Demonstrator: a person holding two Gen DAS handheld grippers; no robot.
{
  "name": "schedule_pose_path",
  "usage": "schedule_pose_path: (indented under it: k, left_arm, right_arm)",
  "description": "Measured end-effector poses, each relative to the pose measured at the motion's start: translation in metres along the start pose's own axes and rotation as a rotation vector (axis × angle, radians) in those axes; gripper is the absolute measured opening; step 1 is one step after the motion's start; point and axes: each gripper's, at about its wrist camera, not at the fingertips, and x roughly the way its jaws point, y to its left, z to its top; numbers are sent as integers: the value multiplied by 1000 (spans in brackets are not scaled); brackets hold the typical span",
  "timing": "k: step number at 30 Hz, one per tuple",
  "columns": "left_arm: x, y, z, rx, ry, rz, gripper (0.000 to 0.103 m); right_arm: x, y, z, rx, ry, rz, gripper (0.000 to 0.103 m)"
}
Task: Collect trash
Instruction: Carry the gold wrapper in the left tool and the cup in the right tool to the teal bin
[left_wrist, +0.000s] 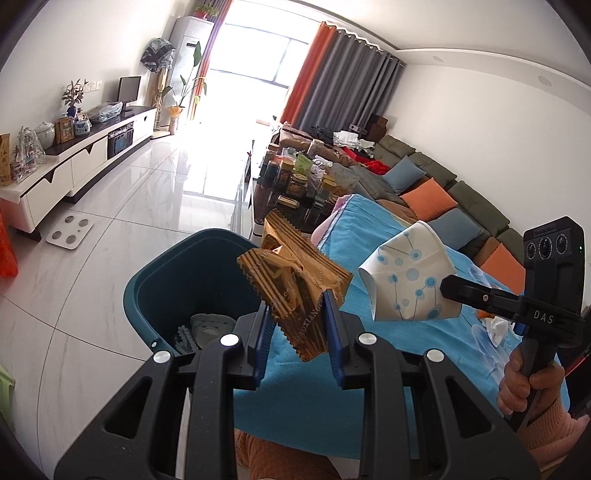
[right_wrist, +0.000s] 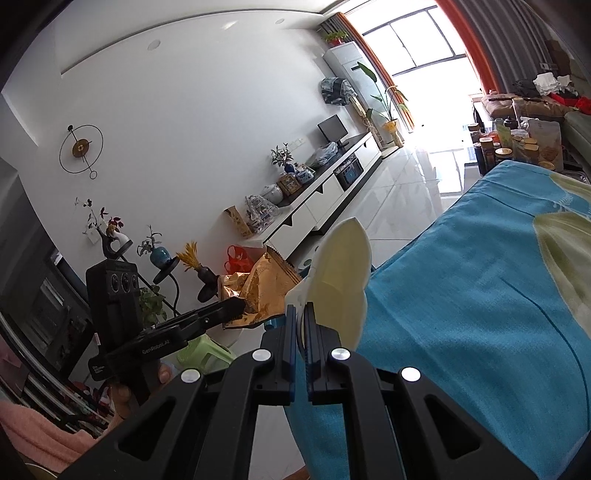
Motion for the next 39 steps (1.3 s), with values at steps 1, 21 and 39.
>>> schedule_pose_path:
  k: [1,21,39]
  left_arm:
    - [0,2,0,-3,0,2,27]
    - [14,17,-1,-43,24,69,27]
    - [31,33,-4,-68,65,101,27]
  right_arm:
    - [1,0,1,0,1,0,3]
    - [33,13,19,-18,33,-3,3]
    - [71,18,32,-41,87,-20,3]
